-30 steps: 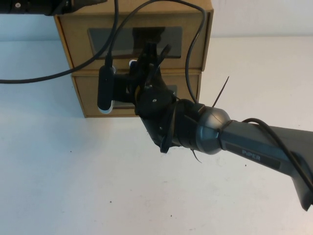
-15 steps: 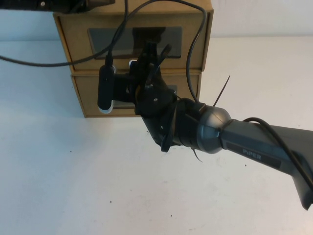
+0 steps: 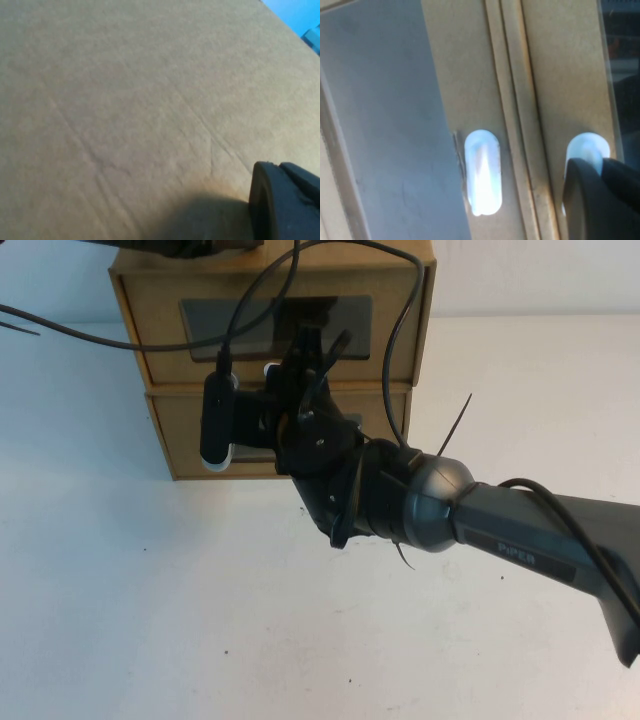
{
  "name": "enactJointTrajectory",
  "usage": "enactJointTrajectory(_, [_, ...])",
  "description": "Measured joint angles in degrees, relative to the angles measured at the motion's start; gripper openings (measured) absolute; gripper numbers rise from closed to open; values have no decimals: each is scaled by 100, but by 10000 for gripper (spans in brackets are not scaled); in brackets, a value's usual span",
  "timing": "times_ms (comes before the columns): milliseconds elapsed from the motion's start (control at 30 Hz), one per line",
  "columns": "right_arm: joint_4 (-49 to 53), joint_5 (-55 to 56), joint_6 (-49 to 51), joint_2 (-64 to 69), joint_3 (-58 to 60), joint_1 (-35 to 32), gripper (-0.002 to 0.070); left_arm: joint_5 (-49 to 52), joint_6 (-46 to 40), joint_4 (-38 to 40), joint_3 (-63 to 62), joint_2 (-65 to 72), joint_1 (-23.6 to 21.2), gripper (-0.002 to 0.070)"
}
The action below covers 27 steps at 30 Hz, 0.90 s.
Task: Open the shoe box
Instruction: 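Pull the top drawer of the cardboard box fully open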
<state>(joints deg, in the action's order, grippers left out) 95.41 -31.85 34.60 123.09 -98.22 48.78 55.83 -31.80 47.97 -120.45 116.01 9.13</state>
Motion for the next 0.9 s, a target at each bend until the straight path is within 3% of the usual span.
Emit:
enactJointTrajectory(467, [259,-286,-98,-195,504,164,7,85,264,124,-98,141,0,-4])
enactJointTrajectory(900, [312,-732,-120,-760,1433,726,7,99,297,96,-110,162,0,-4])
